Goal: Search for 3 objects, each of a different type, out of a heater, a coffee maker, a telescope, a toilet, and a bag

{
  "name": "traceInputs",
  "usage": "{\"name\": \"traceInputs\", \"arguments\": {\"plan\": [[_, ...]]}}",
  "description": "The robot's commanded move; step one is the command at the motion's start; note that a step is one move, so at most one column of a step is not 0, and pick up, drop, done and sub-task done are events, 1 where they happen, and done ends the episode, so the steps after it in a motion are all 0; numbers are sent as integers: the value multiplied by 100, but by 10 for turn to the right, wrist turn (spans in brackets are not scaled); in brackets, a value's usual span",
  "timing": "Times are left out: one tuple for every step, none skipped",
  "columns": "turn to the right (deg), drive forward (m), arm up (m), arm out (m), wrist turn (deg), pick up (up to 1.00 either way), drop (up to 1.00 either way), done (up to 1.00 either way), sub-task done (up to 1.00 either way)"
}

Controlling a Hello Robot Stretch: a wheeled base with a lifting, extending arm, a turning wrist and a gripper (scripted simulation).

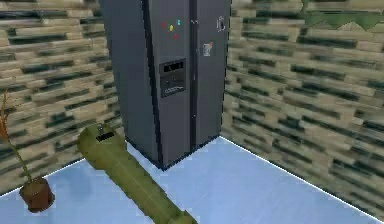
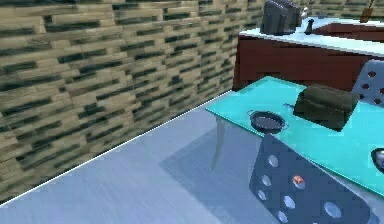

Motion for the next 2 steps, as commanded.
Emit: {"name": "traceInputs", "arguments": {"plan": [[-210, 0, 0, 0, 0, 0, 0, 0, 0], [0, 0, 0, 0, 0, 0, 0, 100, 0]]}}
